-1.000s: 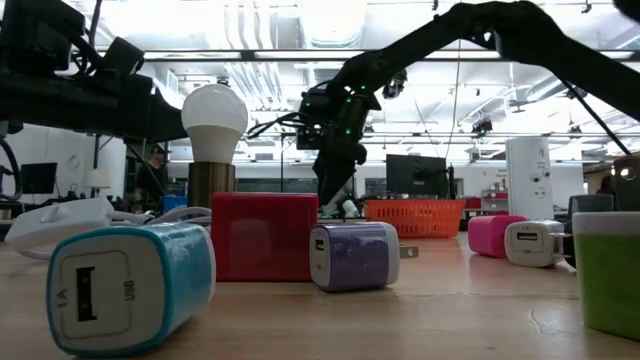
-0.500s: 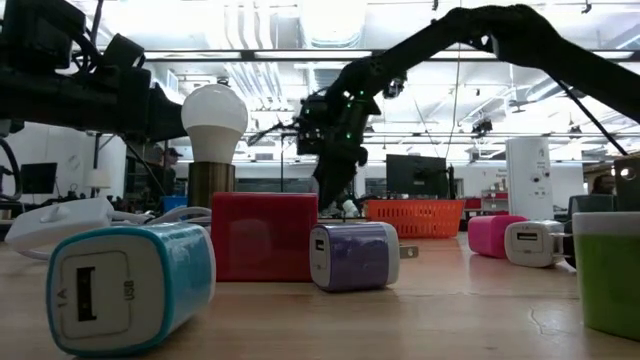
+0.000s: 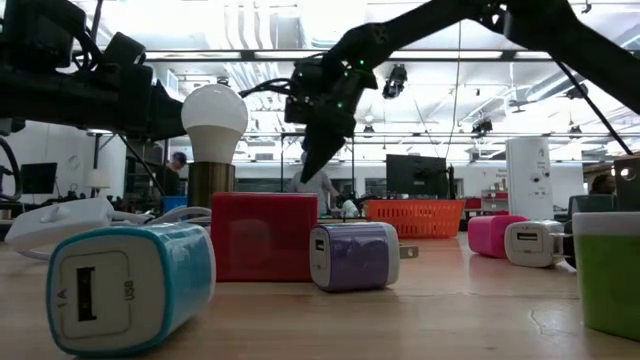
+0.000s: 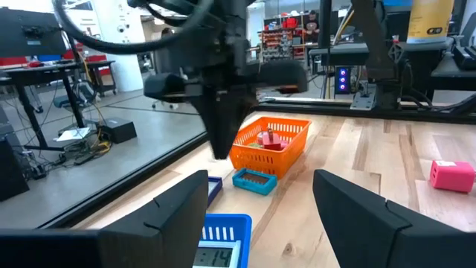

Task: Pick & Place Office items
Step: Put the pink charger adapter into the orange bin

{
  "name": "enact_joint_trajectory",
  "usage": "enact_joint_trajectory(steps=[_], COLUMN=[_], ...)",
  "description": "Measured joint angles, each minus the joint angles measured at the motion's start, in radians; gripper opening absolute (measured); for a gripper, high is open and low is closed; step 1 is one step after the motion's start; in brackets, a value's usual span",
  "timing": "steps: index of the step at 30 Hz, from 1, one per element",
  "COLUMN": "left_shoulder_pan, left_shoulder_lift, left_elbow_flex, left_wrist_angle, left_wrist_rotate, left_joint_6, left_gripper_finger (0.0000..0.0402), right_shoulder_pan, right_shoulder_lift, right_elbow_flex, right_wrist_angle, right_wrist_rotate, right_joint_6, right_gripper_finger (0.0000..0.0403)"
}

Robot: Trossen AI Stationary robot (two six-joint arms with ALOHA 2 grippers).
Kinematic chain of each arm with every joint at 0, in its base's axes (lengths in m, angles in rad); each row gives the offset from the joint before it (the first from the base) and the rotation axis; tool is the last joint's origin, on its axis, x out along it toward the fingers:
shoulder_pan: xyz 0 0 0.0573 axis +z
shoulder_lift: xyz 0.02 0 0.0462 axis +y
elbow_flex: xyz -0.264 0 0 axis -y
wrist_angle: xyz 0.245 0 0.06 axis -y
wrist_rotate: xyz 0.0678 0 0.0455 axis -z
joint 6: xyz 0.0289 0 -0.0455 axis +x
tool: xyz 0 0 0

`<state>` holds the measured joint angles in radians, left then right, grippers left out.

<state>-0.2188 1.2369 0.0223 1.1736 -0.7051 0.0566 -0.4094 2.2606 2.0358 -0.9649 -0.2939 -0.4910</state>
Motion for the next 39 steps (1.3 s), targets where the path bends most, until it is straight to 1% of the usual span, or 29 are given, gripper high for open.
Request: enact_joint_trajectory(steps=[4, 9, 10, 13, 19, 22, 25, 29, 33, 36, 39], left_shoulder_pan=[0.0, 0.0, 0.0, 0.0, 0.0, 0.0, 0.0, 0.0, 0.0, 0.0, 0.0], left_shoulder_lift=[0.0, 0.0, 0.0, 0.0, 0.0, 0.0, 0.0, 0.0, 0.001, 0.001, 0.001], left_elbow_flex=[-0.008, -0.012, -0.013, -0.014, -0.017, -0.017, -0.017, -0.017, -0.017, -0.017, -0.017], left_wrist_angle=[-0.001, -0.007, -0.008, -0.008, -0.007, -0.007, -0.008, -0.008, -0.008, -0.008, -0.008], left_wrist_rotate=[-0.001, -0.002, -0.002, -0.002, 0.0, 0.002, 0.002, 0.002, 0.002, 0.002, 0.002], left_joint_6=[0.01, 0.014, 0.015, 0.018, 0.018, 0.018, 0.017, 0.01, 0.005, -0.003, -0.012], left_gripper_finger=[0.0248, 0.0248, 0.0248, 0.0248, 0.0248, 0.0248, 0.0248, 0.0248, 0.0248, 0.0248, 0.0248], right_shoulder_pan=[0.044, 0.119, 0.138, 0.192, 0.313, 0.385, 0.461, 0.552, 0.627, 0.647, 0.647], right_shoulder_lift=[-0.037, -0.14, -0.166, -0.271, -0.512, -0.616, -0.688, -0.739, -0.745, -0.741, -0.74], right_elbow_flex=[-0.063, -0.26, -0.308, -0.462, -0.78, -0.905, -1.005, -1.1, -1.15, -1.159, -1.162], right_wrist_angle=[-0.018, -0.021, -0.018, 0.036, 0.243, 0.341, 0.414, 0.482, 0.49, 0.504, 0.499], right_wrist_rotate=[0.006, 0.013, 0.034, 0.106, 0.114, 0.113, 0.113, 0.118, 0.164, 0.172, 0.193], right_joint_6=[0.013, 0.052, 0.066, 0.141, 0.342, 0.432, 0.506, 0.599, 0.677, 0.726, 0.759], right_gripper_finger=[0.0009, 0.0008, 0.0008, 0.0008, 0.0008, 0.0008, 0.0008, 0.0008, 0.0009, 0.0015, 0.0036])
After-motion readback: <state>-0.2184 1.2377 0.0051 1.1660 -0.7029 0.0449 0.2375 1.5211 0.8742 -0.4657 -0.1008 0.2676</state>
